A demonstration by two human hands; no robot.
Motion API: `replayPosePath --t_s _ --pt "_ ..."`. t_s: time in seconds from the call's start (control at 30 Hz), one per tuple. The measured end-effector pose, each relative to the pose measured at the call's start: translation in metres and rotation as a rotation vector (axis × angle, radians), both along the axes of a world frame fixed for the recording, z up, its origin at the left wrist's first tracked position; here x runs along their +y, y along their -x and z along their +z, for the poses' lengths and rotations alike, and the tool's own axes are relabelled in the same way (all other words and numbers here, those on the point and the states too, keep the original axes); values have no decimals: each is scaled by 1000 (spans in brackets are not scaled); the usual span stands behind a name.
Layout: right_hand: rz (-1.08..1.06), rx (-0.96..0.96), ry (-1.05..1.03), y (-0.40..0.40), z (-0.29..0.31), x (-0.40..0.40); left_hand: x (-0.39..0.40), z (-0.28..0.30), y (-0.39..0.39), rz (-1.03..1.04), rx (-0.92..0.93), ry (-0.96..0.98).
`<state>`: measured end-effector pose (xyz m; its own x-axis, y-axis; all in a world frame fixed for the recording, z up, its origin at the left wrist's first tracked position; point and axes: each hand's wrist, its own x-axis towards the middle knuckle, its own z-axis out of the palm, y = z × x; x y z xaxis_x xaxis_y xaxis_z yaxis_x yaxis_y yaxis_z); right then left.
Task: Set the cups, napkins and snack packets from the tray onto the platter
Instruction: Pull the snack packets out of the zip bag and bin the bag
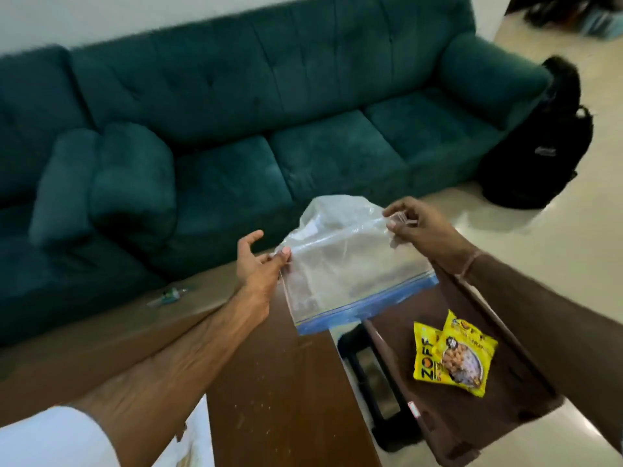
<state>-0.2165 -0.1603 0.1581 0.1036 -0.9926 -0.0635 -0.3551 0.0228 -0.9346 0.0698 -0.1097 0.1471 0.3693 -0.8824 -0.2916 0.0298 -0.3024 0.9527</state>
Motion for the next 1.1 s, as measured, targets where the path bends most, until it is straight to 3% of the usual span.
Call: replayPosePath --t_s 0.17,0.23,0.4,0.57,0.67,0.77,0.83,0.97,1.1 --pt "130 106 67 -26 122 -9 -5 113 -40 -207 -247 116" --pt "168 181 116 -44 171 -6 -2 156 -56 -259 -445 152" --pt "162 415 423 -109 271 7 16 244 -98 -123 -1128 231" --pt "259 385 605 -190 338 40 62 307 -156 -40 -1391 234" --pt "388 369 725 -242 375 72 99 343 -194 -167 -1338 186" --pt "472 392 907 -301 399 109 145 369 -236 -322 -1130 152" --pt "484 408 1028 -339 408 138 175 376 -260 -248 -1053 161" --pt "619 351 1166 -417 416 214 240 372 -323 91 -940 184" --pt "860 358 943 -487 409 295 317 368 -395 207 -733 130"
